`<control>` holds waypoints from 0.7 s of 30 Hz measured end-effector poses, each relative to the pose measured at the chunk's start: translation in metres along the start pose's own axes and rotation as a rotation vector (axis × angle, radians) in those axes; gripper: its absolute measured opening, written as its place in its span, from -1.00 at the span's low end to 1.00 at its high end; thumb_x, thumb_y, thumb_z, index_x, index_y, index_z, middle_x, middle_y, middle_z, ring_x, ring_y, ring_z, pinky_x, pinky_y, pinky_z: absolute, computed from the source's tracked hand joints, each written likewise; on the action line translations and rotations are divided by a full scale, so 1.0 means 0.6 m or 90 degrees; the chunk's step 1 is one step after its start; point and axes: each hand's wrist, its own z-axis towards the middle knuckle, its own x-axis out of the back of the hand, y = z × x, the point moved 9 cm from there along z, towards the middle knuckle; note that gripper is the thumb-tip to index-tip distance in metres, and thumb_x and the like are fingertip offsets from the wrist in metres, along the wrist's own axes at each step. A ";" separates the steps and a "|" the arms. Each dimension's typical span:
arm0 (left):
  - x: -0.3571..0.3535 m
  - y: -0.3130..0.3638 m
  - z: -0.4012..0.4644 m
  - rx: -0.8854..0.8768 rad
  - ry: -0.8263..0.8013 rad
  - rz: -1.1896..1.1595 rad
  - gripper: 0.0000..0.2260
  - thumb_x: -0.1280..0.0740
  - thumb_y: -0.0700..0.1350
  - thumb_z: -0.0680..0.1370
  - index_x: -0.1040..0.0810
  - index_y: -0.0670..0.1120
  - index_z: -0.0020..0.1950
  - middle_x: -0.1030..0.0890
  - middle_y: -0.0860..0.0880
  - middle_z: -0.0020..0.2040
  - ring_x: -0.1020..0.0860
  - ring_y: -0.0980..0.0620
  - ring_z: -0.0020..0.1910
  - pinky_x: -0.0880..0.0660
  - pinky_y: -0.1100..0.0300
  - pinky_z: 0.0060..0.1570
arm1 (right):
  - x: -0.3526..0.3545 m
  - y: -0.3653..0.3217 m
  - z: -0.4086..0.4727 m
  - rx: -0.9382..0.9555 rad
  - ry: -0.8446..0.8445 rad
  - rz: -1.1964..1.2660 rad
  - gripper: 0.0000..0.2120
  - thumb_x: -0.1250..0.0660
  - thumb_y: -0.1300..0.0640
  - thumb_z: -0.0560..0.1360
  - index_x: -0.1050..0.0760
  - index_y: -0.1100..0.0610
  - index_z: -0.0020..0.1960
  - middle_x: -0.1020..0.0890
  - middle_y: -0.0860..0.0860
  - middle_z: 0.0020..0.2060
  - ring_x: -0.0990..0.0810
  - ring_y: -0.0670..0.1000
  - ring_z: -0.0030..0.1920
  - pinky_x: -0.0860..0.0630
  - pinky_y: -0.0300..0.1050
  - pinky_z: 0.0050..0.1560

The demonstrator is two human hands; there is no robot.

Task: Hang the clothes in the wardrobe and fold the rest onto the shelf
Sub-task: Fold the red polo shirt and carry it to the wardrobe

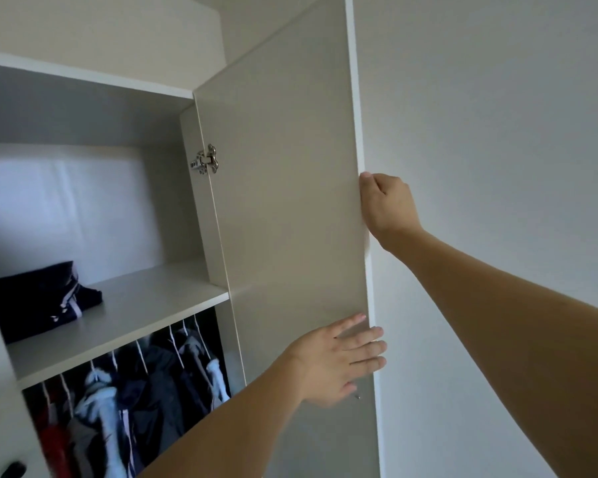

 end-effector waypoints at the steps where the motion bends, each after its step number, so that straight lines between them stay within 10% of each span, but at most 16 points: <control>1: 0.001 0.001 -0.006 -0.001 0.003 -0.001 -0.47 0.09 0.11 0.65 0.07 -0.06 0.58 0.05 -0.04 0.59 0.22 -0.10 0.54 0.44 -0.14 0.40 | -0.001 -0.005 -0.004 0.013 0.003 0.004 -0.60 -0.05 0.07 0.61 -0.09 0.10 -0.38 -0.20 -0.02 -0.47 -0.15 -0.01 -0.43 -0.10 -0.13 -0.41; 8: 0.012 0.009 -0.082 -0.007 0.063 0.004 -0.53 -0.07 0.09 0.61 -0.24 -0.03 0.50 -0.27 0.00 0.49 -0.06 -0.09 0.52 0.16 -0.14 0.49 | -0.019 -0.068 -0.057 0.218 0.021 -0.087 -0.60 0.01 -0.03 0.62 -0.25 0.16 -0.30 -0.28 -0.01 -0.49 -0.27 0.05 -0.44 -0.17 -0.11 -0.40; 11: 0.014 0.011 -0.127 -0.005 0.087 0.013 -0.55 -0.13 0.04 0.58 -0.32 0.01 0.48 -0.33 0.06 0.47 -0.11 -0.04 0.51 0.06 -0.11 0.50 | -0.047 -0.096 -0.088 0.335 -0.012 -0.111 -0.57 0.10 -0.05 0.62 -0.44 0.14 0.20 -0.58 -0.03 -0.12 -0.54 0.02 -0.10 -0.44 -0.12 -0.15; 14: 0.015 0.013 -0.174 -0.020 0.088 0.005 -0.56 -0.14 -0.03 0.57 -0.36 0.00 0.47 -0.36 0.07 0.46 -0.15 0.00 0.51 0.02 -0.10 0.51 | -0.087 -0.123 -0.113 0.424 -0.063 -0.092 -0.47 0.12 -0.02 0.63 -0.12 0.21 0.52 -0.35 0.07 0.43 -0.32 0.02 0.42 -0.32 -0.03 0.38; 21: 0.020 0.009 -0.297 -0.021 0.006 0.002 -0.51 -0.14 -0.13 0.55 -0.31 0.01 0.50 -0.31 0.08 0.49 -0.10 0.03 0.53 0.07 -0.09 0.52 | -0.166 -0.198 -0.163 0.489 -0.129 -0.110 -0.31 0.24 -0.21 0.59 0.02 0.22 0.55 -0.13 0.12 0.53 -0.09 0.07 0.53 -0.16 0.13 0.47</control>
